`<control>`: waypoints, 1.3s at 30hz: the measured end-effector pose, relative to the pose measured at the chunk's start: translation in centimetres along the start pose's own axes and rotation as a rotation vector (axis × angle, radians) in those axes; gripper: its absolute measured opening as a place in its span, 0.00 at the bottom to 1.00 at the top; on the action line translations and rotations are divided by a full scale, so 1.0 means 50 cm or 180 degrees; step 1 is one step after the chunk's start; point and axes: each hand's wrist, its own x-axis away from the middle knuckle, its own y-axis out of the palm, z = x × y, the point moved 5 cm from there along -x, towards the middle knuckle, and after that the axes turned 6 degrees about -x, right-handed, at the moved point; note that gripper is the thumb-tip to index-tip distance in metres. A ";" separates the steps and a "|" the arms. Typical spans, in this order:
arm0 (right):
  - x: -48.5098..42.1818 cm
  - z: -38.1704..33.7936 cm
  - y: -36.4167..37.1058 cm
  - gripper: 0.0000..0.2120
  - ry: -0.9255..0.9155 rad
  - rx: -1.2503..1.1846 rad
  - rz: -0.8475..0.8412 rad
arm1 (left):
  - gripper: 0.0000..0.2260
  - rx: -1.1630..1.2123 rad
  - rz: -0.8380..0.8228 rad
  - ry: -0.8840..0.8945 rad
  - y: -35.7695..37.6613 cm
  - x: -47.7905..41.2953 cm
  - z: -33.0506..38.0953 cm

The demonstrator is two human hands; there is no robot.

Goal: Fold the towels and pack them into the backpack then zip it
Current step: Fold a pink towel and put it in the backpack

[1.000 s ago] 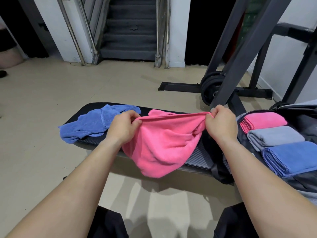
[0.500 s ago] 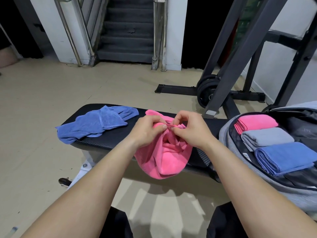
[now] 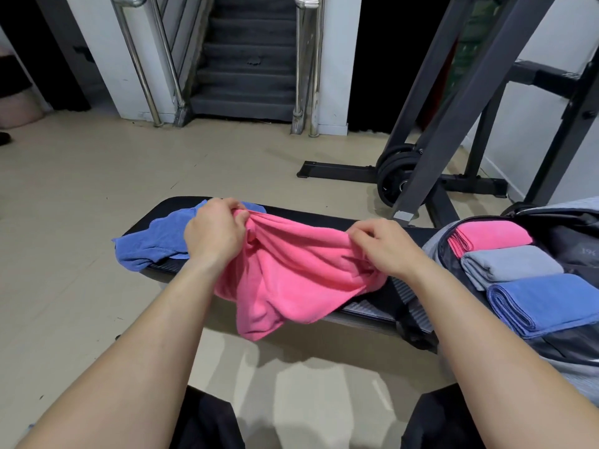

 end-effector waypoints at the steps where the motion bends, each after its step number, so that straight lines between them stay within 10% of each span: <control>1: 0.001 0.005 -0.006 0.14 0.0069 -0.0025 0.0002 | 0.08 0.0062 -0.0007 -0.0069 -0.002 -0.002 -0.006; 15: -0.007 -0.024 0.021 0.06 0.0044 -0.0149 0.0488 | 0.15 0.1497 -0.1968 0.1185 0.093 0.104 0.172; 23: -0.010 0.006 0.000 0.12 0.0001 0.0235 0.0090 | 0.05 0.1010 -0.0997 0.0947 0.071 0.057 0.131; 35: -0.008 0.005 0.004 0.09 0.0176 -0.0536 0.0804 | 0.07 0.0879 -0.1144 0.1415 0.072 0.068 0.144; 39: -0.005 0.013 0.022 0.10 0.0297 -0.1081 0.0317 | 0.07 0.0666 -0.1070 0.1591 0.067 0.079 0.155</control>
